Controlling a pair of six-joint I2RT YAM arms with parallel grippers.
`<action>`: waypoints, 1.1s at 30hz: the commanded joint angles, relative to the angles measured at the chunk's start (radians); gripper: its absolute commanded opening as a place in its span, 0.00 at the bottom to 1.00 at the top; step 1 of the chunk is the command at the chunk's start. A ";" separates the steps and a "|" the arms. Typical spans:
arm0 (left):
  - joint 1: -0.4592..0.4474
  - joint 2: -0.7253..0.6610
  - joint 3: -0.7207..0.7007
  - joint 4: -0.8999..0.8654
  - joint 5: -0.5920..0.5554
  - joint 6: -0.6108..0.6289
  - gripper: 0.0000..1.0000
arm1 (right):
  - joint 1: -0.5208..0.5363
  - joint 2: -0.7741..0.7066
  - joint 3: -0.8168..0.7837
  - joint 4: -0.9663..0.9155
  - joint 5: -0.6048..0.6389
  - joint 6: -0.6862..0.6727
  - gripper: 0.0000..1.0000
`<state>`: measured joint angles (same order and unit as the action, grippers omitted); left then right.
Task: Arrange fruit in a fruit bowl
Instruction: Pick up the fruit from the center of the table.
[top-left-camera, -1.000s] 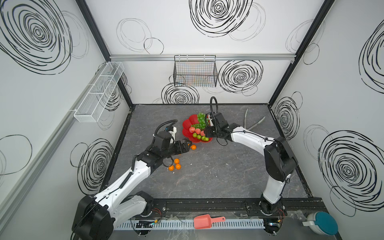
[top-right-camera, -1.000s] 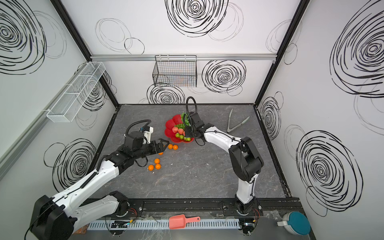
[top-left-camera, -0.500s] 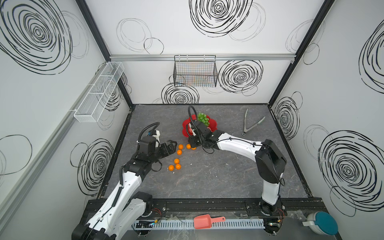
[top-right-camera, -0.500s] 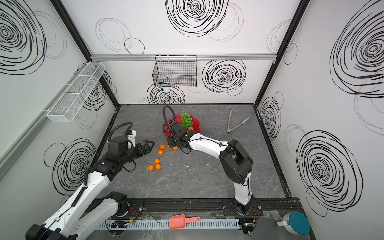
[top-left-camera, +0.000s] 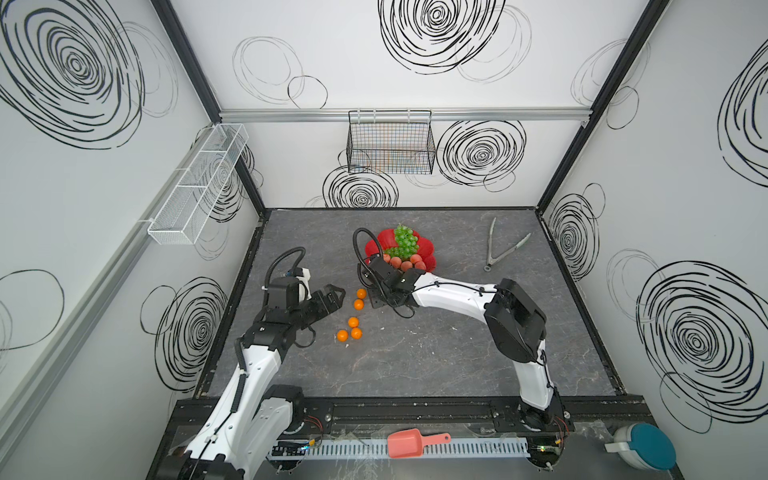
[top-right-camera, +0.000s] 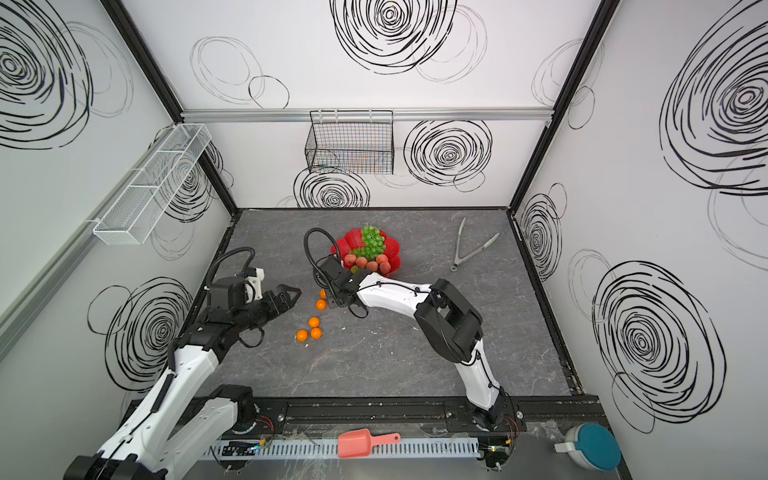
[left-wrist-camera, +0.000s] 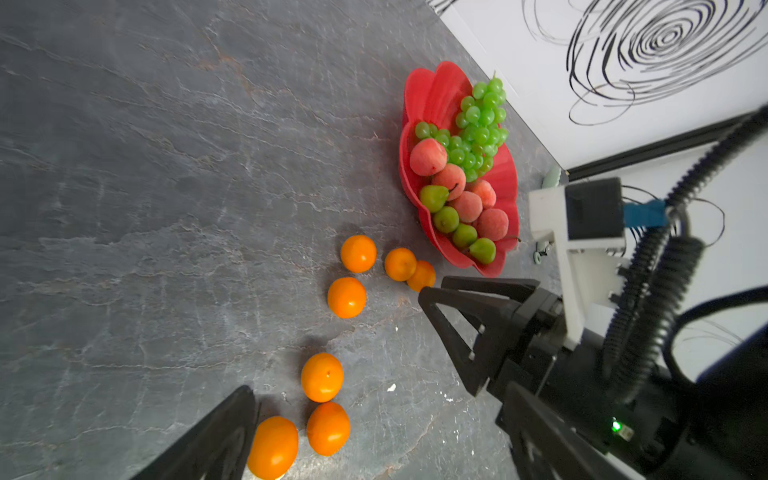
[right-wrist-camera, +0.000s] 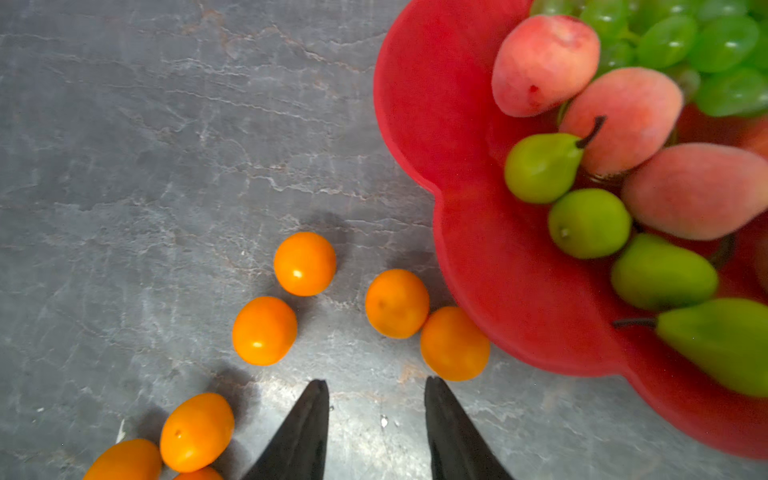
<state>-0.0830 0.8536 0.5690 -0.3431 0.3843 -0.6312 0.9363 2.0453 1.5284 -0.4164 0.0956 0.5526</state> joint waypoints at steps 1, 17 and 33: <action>-0.064 0.020 0.007 0.061 -0.029 -0.006 0.96 | -0.003 -0.021 -0.030 -0.048 0.056 0.047 0.42; -0.184 0.067 0.006 0.118 -0.094 -0.048 0.96 | -0.049 0.016 -0.038 -0.031 0.001 0.050 0.47; -0.185 0.075 0.005 0.127 -0.084 -0.052 0.96 | -0.074 0.077 0.019 -0.019 -0.021 0.033 0.48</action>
<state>-0.2623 0.9268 0.5690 -0.2592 0.3058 -0.6781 0.8688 2.1094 1.5112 -0.4358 0.0734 0.5850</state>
